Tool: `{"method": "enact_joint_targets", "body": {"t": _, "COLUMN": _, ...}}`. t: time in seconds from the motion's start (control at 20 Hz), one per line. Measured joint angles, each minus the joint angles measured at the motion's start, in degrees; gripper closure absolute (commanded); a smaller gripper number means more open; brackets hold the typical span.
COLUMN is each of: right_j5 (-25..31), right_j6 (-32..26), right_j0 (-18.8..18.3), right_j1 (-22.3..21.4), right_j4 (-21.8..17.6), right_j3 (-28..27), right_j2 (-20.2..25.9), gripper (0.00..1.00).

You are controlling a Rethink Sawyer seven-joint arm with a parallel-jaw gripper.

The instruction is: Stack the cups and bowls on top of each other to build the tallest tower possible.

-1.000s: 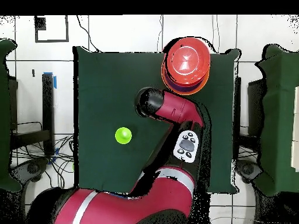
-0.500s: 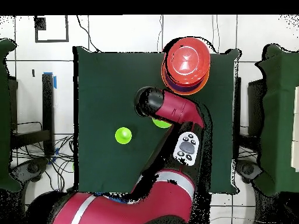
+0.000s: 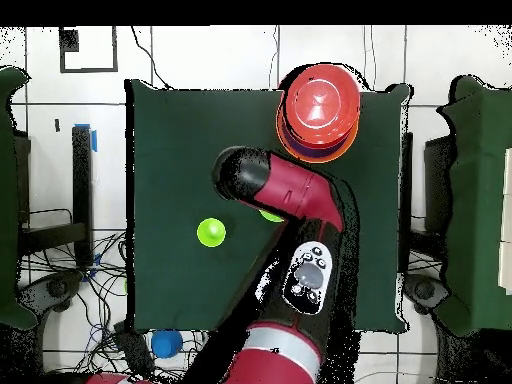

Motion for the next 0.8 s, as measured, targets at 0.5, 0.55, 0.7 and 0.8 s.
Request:
{"method": "enact_joint_targets", "body": {"t": 0.5, "right_j5": 0.0, "right_j6": 1.7, "right_j0": 5.9, "right_j1": -1.9, "right_j4": 6.2, "right_j3": 3.8, "right_j2": -0.6, "gripper": 0.0}}
{"method": "enact_joint_targets", "body": {"t": 0.55, "right_j5": 0.0, "right_j6": 2.0, "right_j0": 6.4, "right_j1": -1.9, "right_j4": 6.7, "right_j3": 4.1, "right_j2": -0.6, "gripper": 0.0}}
{"method": "enact_joint_targets", "body": {"t": 0.7, "right_j5": 0.0, "right_j6": 2.7, "right_j0": 7.5, "right_j1": -1.9, "right_j4": 7.7, "right_j3": 5.0, "right_j2": -0.6, "gripper": 0.0}}
{"method": "enact_joint_targets", "body": {"t": 0.8, "right_j5": 0.0, "right_j6": 3.2, "right_j0": 8.1, "right_j1": -1.9, "right_j4": 8.3, "right_j3": 5.9, "right_j2": -0.6, "gripper": 0.0}}
